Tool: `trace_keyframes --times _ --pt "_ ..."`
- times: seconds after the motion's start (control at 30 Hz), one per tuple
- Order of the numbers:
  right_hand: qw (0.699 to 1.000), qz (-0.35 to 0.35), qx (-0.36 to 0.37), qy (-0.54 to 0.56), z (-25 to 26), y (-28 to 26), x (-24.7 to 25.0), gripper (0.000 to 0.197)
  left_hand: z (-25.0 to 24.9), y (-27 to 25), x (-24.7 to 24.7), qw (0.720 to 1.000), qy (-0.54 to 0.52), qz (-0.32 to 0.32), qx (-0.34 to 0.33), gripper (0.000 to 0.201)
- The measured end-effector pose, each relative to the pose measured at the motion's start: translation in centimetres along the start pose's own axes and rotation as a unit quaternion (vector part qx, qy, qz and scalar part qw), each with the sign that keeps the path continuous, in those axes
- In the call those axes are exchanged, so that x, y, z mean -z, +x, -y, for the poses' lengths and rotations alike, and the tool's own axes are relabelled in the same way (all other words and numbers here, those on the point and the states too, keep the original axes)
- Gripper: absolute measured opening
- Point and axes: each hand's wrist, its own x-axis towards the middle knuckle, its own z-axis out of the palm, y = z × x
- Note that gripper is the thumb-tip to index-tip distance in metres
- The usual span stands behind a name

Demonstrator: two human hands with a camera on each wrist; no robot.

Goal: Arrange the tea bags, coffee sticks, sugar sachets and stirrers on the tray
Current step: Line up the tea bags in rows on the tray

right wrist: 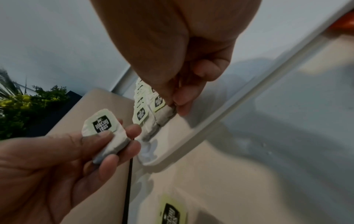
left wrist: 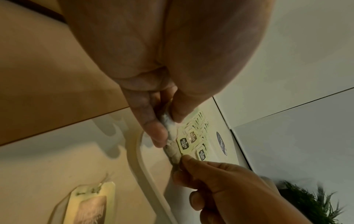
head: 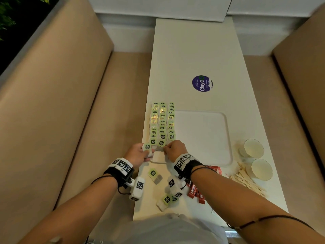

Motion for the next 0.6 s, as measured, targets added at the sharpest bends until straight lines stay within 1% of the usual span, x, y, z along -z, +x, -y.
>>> trace_keyframes --times 0.1,0.13,0.2,0.3,0.4,0.5,0.6 --pt "1.0 -0.021 0.0 0.013 0.0 -0.2 0.5 0.027 0.3 0.3 0.0 1.0 0.0 0.002 0.001 0.017" --pt "0.999 -0.032 0.012 0.024 0.0 -0.3 0.7 0.025 0.3 0.3 0.1 1.0 0.003 0.003 -0.001 0.016" --pt "0.996 -0.041 0.058 0.06 0.1 -0.8 0.9 0.022 0.0 0.1 0.0 1.0 0.006 0.011 -0.01 0.015" --pt "0.985 0.009 0.14 0.106 0.6 -1.5 1.1 0.021 -0.5 -0.1 -0.4 0.999 0.013 0.025 -0.029 0.011" --pt "0.976 0.056 0.188 0.096 0.8 -1.6 1.0 0.019 -1.1 -0.4 -0.7 0.997 0.035 0.04 -0.048 0.007" --pt "0.976 0.059 0.185 0.103 0.9 -1.6 1.1 0.02 -1.1 -0.1 -0.9 0.995 0.071 0.037 -0.057 0.007" --pt "0.976 0.035 0.18 0.117 1.1 -1.9 1.5 0.022 -1.1 0.2 -0.9 0.995 0.077 0.011 -0.057 0.004"
